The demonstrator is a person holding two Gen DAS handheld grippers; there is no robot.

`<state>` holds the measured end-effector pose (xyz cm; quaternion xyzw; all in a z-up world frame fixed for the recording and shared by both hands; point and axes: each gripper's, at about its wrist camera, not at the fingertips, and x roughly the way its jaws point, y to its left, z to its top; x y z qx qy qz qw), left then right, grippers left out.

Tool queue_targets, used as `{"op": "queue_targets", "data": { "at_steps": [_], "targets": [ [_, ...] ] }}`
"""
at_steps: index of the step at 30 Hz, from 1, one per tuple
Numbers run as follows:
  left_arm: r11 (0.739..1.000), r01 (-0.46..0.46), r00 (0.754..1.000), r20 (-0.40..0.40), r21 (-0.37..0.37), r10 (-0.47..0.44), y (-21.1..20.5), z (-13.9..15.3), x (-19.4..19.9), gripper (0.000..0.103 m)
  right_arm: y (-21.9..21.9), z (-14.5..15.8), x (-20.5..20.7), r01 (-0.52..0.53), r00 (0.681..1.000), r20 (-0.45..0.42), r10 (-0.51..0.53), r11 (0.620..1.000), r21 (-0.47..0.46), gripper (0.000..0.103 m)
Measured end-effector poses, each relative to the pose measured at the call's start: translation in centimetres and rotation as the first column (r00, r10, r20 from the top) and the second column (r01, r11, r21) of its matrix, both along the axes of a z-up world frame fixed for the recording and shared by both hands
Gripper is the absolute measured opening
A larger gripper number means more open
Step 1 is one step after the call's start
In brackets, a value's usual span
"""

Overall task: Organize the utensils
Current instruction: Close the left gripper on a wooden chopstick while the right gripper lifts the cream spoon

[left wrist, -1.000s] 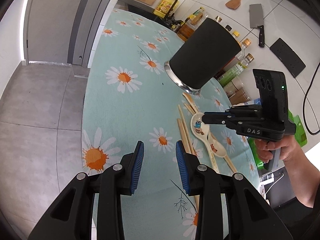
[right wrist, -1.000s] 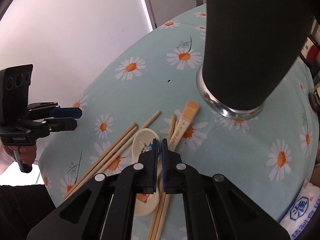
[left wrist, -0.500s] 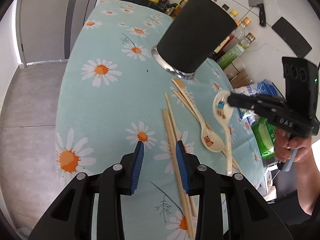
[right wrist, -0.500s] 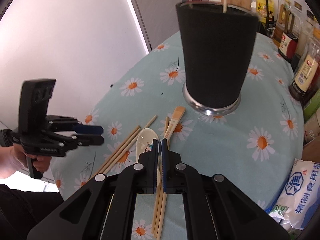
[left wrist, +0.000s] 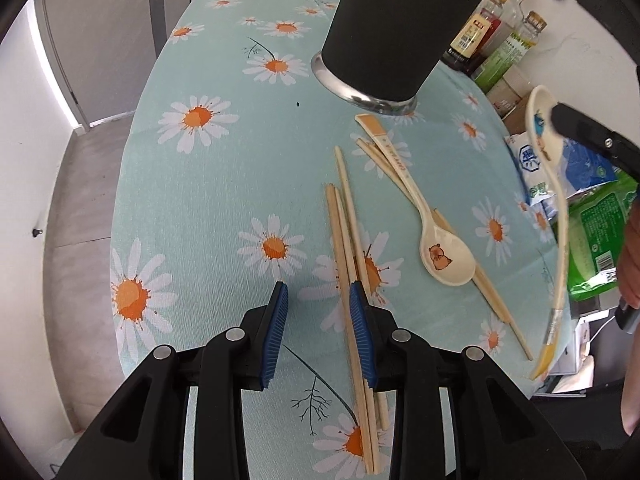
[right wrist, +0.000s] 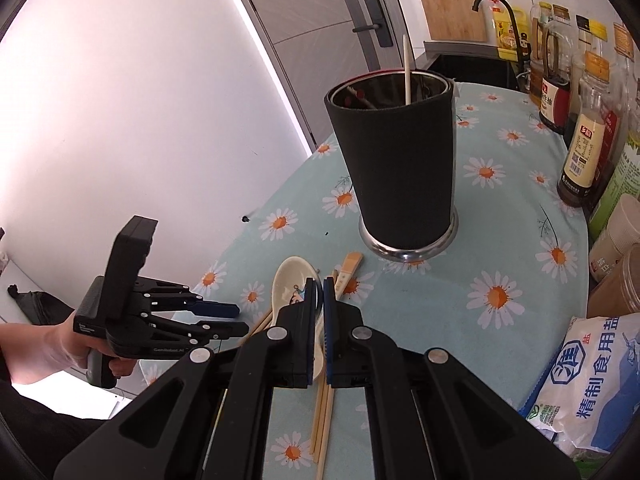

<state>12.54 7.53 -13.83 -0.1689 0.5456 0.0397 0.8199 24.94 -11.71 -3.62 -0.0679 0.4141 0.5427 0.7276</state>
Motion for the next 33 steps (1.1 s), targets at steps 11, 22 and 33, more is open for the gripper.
{"op": "queue_targets", "data": {
  "at_steps": [11, 22, 33],
  "targets": [
    [0.997, -0.032, 0.996, -0.08, 0.069, 0.037, -1.0, 0.0, 1.1, 0.025, -2.2, -0.1, 0.6, -0.018, 0.999, -0.034, 0.021, 0.997, 0.081, 0.004],
    [0.993, -0.035, 0.988, -0.143, 0.112, 0.051, -1.5, 0.0, 2.1, 0.021, -2.4, -0.6, 0.2, -0.025, 0.998, -0.063, 0.032, 0.994, 0.104, 0.004],
    [0.978, -0.015, 0.983, -0.175, 0.208, 0.052, -2.9, -0.1, 2.9, 0.013, -2.0, -0.2, 0.3, 0.007, 0.999, -0.034, -0.003, 0.993, 0.118, 0.004]
  ]
}}
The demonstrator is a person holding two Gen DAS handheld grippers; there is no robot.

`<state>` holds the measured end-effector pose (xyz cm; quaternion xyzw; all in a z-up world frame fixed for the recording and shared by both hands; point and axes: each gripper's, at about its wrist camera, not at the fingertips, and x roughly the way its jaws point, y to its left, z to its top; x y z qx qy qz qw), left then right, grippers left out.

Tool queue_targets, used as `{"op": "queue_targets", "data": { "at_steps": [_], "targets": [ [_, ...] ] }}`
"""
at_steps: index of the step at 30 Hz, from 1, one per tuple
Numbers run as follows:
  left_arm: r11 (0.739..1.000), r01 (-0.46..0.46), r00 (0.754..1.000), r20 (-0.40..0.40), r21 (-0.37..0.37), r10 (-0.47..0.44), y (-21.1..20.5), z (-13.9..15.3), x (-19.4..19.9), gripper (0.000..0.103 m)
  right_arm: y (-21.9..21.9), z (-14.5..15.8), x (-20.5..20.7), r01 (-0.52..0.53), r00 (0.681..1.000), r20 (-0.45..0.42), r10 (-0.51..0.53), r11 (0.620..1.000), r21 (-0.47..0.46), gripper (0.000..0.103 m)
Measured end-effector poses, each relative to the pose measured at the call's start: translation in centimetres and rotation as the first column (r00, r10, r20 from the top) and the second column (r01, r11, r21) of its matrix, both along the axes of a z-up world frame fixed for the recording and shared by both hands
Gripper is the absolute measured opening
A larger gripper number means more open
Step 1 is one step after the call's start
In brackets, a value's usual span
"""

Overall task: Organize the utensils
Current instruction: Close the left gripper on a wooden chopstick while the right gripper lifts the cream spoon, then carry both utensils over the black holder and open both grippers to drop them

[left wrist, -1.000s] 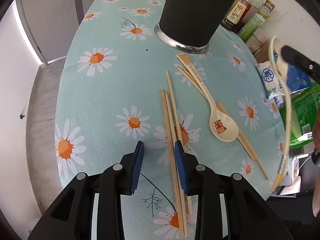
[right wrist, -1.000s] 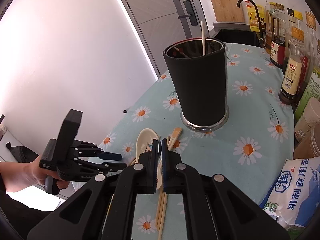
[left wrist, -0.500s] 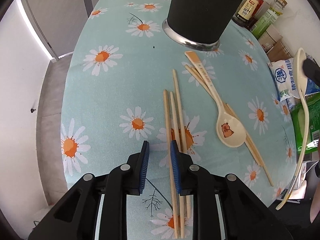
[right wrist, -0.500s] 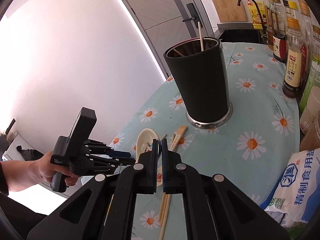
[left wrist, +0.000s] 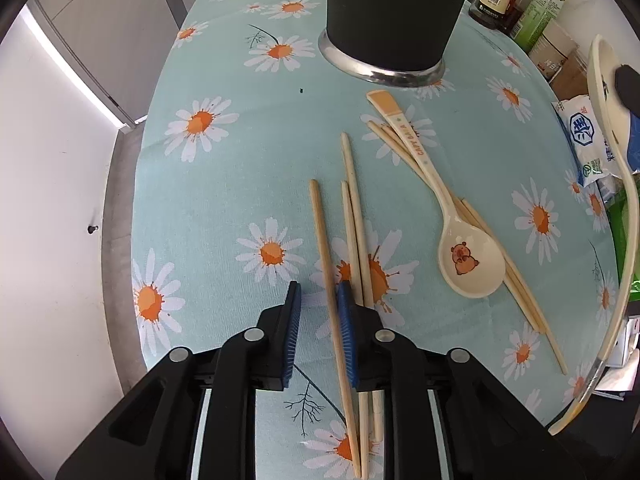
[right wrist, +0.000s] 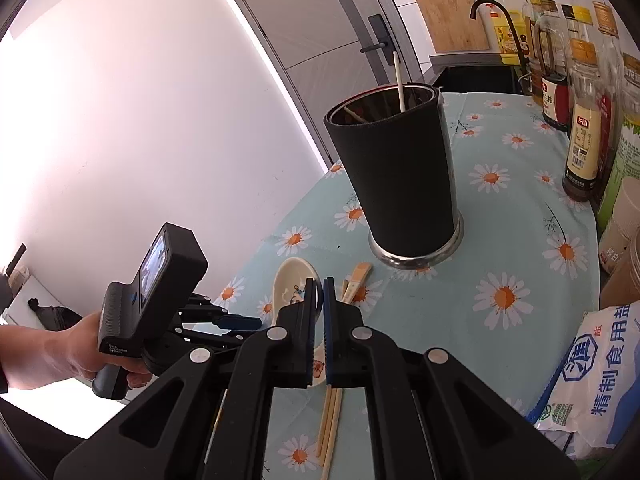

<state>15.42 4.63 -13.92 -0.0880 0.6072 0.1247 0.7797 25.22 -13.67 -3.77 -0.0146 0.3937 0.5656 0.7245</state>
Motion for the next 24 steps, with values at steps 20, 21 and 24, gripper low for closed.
{"op": "queue_targets", "data": {
  "at_steps": [20, 21, 24],
  "targets": [
    [0.97, -0.112, 0.965, 0.208, -0.216, 0.158, 4.7, 3.1, -2.6, 0.004, 1.6, 3.3, 0.0, 0.033, 0.994, 0.11, -0.029, 0.999, -0.034, 0.004],
    [0.971, -0.107, 0.959, 0.235, -0.215, 0.158, 4.7, 3.8, -2.6, 0.004, 1.7, 3.6, 0.2, 0.039, 0.992, 0.119, -0.035, 0.999, -0.033, 0.004],
    [0.973, -0.085, 0.941, 0.304, -0.216, 0.149, 4.5, 5.8, -1.8, 0.004, 2.0, 4.6, 0.8, 0.06, 0.989, 0.136, -0.056, 0.998, -0.025, 0.004]
  ]
}}
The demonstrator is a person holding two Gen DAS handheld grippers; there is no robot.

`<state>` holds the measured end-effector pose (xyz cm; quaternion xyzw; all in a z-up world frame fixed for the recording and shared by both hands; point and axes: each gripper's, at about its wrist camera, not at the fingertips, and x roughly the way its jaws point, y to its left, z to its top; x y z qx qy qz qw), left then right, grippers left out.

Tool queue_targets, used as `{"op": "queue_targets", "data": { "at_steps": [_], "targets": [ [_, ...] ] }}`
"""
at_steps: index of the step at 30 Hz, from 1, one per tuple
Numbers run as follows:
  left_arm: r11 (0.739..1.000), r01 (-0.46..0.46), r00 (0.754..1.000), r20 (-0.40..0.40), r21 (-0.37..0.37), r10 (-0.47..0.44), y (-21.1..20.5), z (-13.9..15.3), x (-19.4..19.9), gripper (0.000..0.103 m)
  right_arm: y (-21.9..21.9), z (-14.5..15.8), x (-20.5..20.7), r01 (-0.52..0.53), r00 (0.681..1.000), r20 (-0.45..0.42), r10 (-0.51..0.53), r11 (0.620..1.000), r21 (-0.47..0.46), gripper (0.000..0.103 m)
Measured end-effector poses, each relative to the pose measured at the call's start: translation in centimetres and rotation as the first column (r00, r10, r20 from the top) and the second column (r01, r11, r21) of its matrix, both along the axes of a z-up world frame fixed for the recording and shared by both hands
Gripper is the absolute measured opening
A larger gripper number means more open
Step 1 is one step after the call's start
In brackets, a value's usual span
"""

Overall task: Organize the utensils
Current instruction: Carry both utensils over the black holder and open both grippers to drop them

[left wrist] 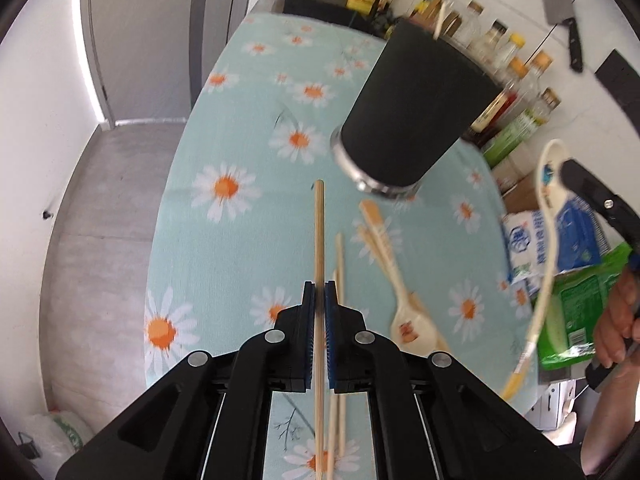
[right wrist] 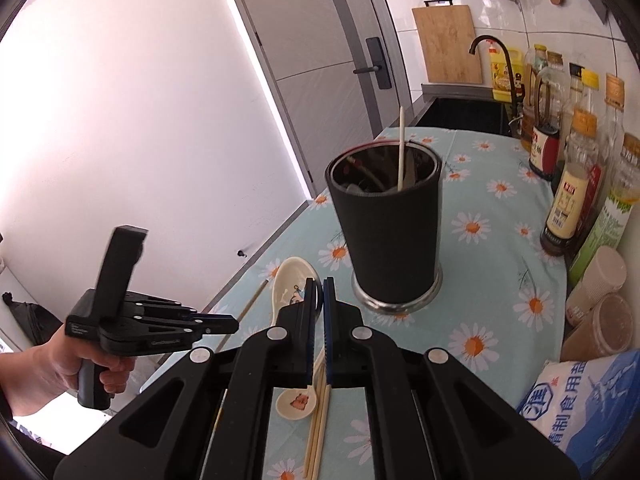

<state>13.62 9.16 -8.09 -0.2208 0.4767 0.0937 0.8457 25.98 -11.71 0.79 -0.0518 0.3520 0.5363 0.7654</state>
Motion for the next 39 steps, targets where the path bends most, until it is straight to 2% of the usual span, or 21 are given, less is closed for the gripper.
{"op": "queue_targets", "data": {
  "at_steps": [4, 9, 17, 21, 28, 30, 32, 37, 39],
  "targets": [
    [1.0, 0.017, 0.994, 0.108, 0.005, -0.018, -0.2, 2.6, 0.7, 0.004, 0.2, 1.4, 0.8, 0.025, 0.999, 0.034, -0.025, 1.0, 0.015, 0.004],
    [0.999, 0.04, 0.963, 0.267, 0.019, -0.044, -0.3, 6.4, 1.8, 0.004, 0.6, 3.1, 2.0, 0.051, 0.996, 0.068, -0.054, 0.998, 0.035, 0.004],
    [0.996, 0.071, 0.912, 0.401, 0.05, -0.085, -0.1, 10.2, 4.8, 0.004, 1.5, 6.0, 4.4, 0.086, 0.984, 0.153, -0.095, 0.994, 0.063, 0.004],
    [0.996, 0.053, 0.874, 0.479, 0.073, -0.082, 0.4, 12.1, 6.1, 0.004, 2.1, 7.4, 5.7, 0.102, 0.976, 0.186, -0.116, 0.991, 0.082, 0.004],
    [0.995, -0.001, 0.801, 0.595, 0.099, -0.059, 0.9, 14.9, 8.4, 0.004, 2.8, 9.7, 8.2, 0.131, 0.97, 0.187, -0.156, 0.981, 0.14, 0.004],
    [0.994, -0.014, 0.768, 0.638, 0.105, -0.056, 1.0, 15.8, 9.0, 0.004, 3.0, 10.3, 8.6, 0.142, 0.966, 0.192, -0.17, 0.978, 0.152, 0.004],
    [0.993, -0.028, 0.745, 0.665, 0.116, -0.056, 1.0, 16.3, 9.5, 0.004, 3.1, 10.8, 9.2, 0.151, 0.963, 0.197, -0.185, 0.973, 0.172, 0.004],
    [0.99, -0.049, 0.695, 0.717, 0.131, -0.06, 0.9, 17.2, 10.9, 0.004, 4.0, 10.9, 9.7, 0.203, 0.918, 0.313, -0.243, 0.967, 0.155, 0.004],
    [0.988, -0.051, 0.683, 0.727, 0.145, -0.071, 0.8, 17.4, 11.4, 0.004, 4.4, 10.6, 10.1, 0.216, 0.907, 0.336, -0.252, 0.966, 0.142, 0.004]
  ]
}}
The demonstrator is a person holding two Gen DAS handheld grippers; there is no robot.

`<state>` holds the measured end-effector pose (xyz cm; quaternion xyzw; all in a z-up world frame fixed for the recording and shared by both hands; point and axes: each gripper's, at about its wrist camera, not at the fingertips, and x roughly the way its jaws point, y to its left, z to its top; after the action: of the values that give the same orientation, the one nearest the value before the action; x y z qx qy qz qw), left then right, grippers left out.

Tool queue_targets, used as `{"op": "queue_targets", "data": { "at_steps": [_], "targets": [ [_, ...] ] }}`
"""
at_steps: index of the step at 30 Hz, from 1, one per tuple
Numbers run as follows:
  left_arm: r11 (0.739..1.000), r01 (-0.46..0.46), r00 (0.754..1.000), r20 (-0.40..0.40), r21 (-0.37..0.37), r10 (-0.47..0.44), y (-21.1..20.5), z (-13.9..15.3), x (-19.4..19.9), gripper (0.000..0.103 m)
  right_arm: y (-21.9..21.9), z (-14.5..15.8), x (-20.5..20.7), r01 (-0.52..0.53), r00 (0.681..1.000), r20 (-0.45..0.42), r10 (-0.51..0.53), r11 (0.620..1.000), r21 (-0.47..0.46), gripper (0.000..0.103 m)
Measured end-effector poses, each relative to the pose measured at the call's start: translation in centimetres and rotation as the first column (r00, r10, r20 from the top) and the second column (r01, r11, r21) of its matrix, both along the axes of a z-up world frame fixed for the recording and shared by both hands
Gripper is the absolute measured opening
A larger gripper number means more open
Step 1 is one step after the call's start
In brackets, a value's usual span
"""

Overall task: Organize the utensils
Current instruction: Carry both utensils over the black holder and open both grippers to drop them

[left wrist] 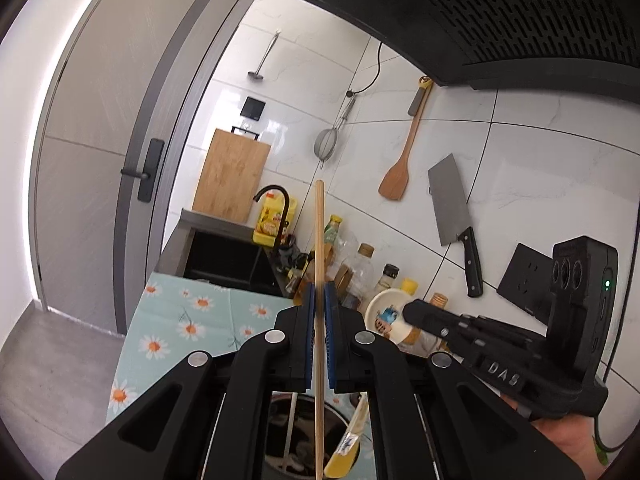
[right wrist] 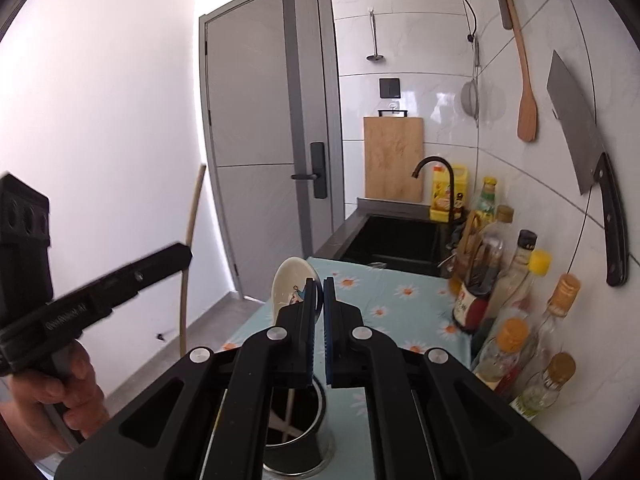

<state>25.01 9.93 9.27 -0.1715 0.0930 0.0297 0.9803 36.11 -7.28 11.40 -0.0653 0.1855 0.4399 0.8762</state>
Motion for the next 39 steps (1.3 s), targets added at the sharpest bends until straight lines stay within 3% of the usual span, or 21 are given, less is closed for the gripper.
{"op": "queue_targets", "data": {
  "at_steps": [6, 11, 19, 21, 24, 27, 34, 36, 39],
  "targets": [
    [1.0, -0.013, 0.999, 0.034, 0.008, 0.013, 0.1, -0.8, 1.3, 0.004, 0.7, -1.1, 0.6, 0.03, 0.998, 0.051, -0.028, 0.999, -0.036, 0.004],
    [0.999, -0.026, 1.0, 0.016, 0.026, 0.025, 0.3, -2.7, 2.3, 0.004, 1.3, -2.3, 1.2, 0.051, 0.997, 0.065, -0.046, 0.997, -0.064, 0.004],
    [1.0, -0.015, 0.998, -0.058, -0.012, 0.014, 0.6, -5.9, 3.3, 0.005, 2.4, -4.7, 1.8, 0.03, 1.0, 0.004, -0.03, 0.995, -0.09, 0.005],
    [1.0, -0.001, 0.996, -0.086, -0.009, 0.0, 0.4, -6.4, 3.3, 0.005, 2.6, -5.1, 2.0, 0.005, 0.999, -0.044, -0.008, 0.996, -0.086, 0.018],
    [1.0, -0.006, 0.993, -0.115, -0.006, 0.005, 0.4, -6.9, 3.1, 0.005, 2.2, -5.2, 2.0, -0.005, 0.996, -0.09, 0.001, 0.999, -0.052, 0.021],
    [1.0, -0.019, 0.993, -0.121, -0.008, 0.018, 0.5, -6.9, 2.5, 0.006, 1.5, -4.9, 1.9, -0.024, 0.99, -0.137, 0.024, 1.0, -0.003, 0.021],
    [1.0, -0.029, 0.992, -0.119, -0.003, 0.029, 0.4, -6.2, 1.0, 0.007, 0.5, -4.0, 0.5, -0.029, 0.992, -0.126, 0.03, 1.0, 0.01, 0.021],
    [1.0, -0.027, 0.993, -0.117, -0.003, 0.026, 0.3, -5.8, 0.5, 0.018, 0.1, -3.7, 0.1, -0.036, 0.99, -0.134, 0.039, 0.999, 0.024, 0.021],
    [1.0, -0.019, 0.993, -0.116, -0.005, 0.018, -0.2, -5.1, -0.4, 0.019, -0.5, -3.4, -0.8, -0.051, 0.988, -0.147, 0.055, 0.998, 0.035, 0.023]
  ]
}}
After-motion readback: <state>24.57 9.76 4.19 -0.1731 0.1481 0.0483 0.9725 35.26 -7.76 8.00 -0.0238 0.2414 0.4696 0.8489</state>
